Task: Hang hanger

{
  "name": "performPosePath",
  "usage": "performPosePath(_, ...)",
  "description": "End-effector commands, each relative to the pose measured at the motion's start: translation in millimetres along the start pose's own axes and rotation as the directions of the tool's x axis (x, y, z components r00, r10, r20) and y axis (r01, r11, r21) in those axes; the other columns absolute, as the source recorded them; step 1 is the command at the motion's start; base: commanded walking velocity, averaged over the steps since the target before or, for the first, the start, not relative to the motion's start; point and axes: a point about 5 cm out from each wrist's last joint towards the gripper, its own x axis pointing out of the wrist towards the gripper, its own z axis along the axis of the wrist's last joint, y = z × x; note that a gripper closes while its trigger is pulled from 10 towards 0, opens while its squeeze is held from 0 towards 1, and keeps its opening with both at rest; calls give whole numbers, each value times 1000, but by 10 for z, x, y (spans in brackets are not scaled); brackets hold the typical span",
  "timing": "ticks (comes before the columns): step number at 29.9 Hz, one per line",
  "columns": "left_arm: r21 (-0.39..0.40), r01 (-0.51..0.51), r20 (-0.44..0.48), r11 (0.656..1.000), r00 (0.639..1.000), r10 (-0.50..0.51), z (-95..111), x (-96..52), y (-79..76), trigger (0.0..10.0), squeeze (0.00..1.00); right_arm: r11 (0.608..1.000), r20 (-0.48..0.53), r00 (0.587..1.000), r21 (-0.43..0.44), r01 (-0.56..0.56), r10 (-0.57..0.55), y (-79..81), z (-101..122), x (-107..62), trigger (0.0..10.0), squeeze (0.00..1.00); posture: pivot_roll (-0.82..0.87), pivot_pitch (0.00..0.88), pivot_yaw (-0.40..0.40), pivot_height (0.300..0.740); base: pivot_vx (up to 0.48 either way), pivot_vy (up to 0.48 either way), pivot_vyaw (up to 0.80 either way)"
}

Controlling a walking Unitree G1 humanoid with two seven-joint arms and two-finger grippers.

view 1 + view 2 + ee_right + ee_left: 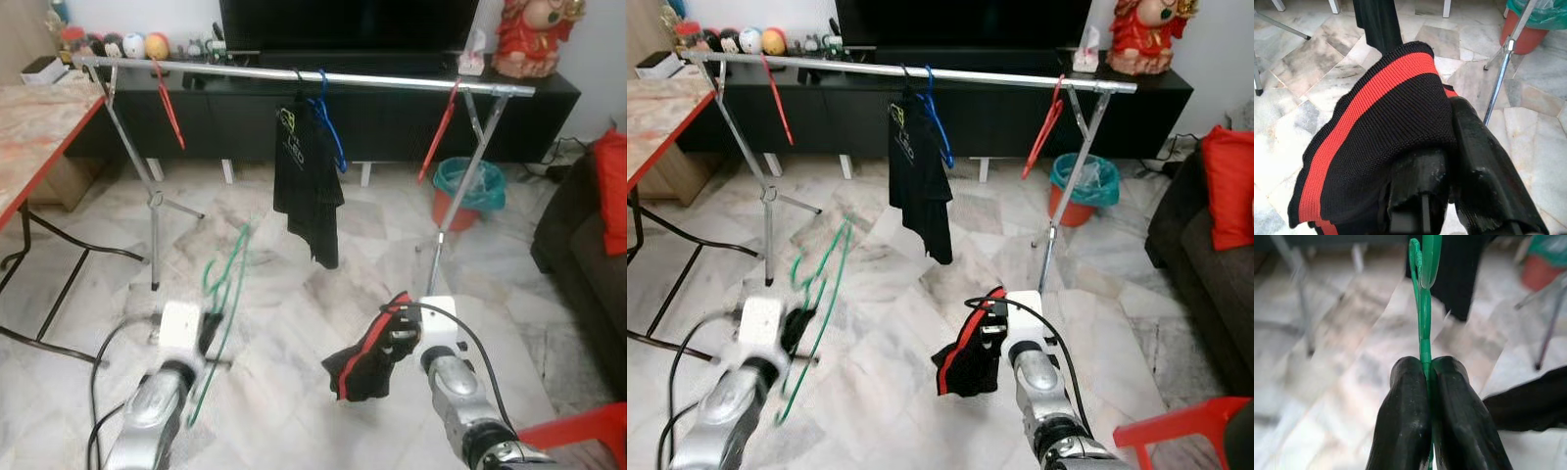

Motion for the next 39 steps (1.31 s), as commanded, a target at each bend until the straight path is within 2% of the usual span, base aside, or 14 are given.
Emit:
performPosePath(1,25,-1,32,1000,999,0,75,5,13,10000,0,1000,17,1000,12,5,-5,0,25,5,10000,0,37,0,-7,740,0,0,0)
performPosePath(10,46,42,84,998,995,-46,200,42,-47,10000,0,1000,33,999,-4,-7,7,18,100,36,10000,0,49,0,-16,740,0,0,0)
performPosePath(15,72,167,106,983,979,-174,370,32,-128,10000,0,999,79,997,-35,-13,16,3,274,95,10000,0,46,0,-21,740,0,0,0)
performPosePath(16,96,222,106,970,967,-232,429,18,-153,10000,0,998,86,996,-68,-9,15,-18,329,113,10000,0,43,0,-25,740,0,0,0)
performPosePath(17,96,222,106,970,967,-232,429,18,-153,10000,0,998,86,996,-68,-9,15,-18,329,113,10000,0,43,0,-25,740,0,0,0)
performPosePath(18,95,282,102,955,951,-291,479,6,-184,10000,0,995,98,995,-100,-4,14,-38,389,131,10000,0,34,0,-23,740,0,0,0)
performPosePath(24,118,440,71,890,891,-449,635,-38,-238,10000,0,993,134,991,-117,5,11,-50,579,187,10000,0,24,0,-17,740,0,0,0)
performPosePath(25,129,480,59,868,870,-490,680,-53,-246,10000,0,992,135,991,-129,7,11,-43,622,203,10000,0,21,0,-16,740,0,0,0)
performPosePath(26,136,545,38,828,832,-554,754,-86,-263,10000,0,986,130,991,-168,11,11,-35,695,230,10000,0,19,0,-16,740,0,0,0)
performPosePath(29,135,597,10,791,797,-604,793,-115,-289,10000,0,975,105,994,-222,9,15,-27,721,251,10000,0,18,0,-18,740,0,0,0)
performPosePath(30,142,657,-26,741,750,-661,828,-163,-329,10000,0,971,90,996,-240,8,14,-16,778,275,10000,0,17,0,-17,740,0,0,0)
performPosePath(34,124,726,-75,676,686,-723,870,-232,-385,10000,0,972,104,994,-235,2,23,31,912,308,10000,0,10,0,-10,740,0,0,0)
performPosePath(35,127,750,-104,650,661,-743,875,-251,-410,10000,0,971,115,993,-240,-7,36,70,979,320,10000,0,10,0,-11,740,0,0,0)
performPosePath(39,118,764,-125,635,646,-753,889,-266,-427,10000,0,967,137,989,-255,-22,59,137,1091,335,10000,0,5,0,-14,740,0,0,0)
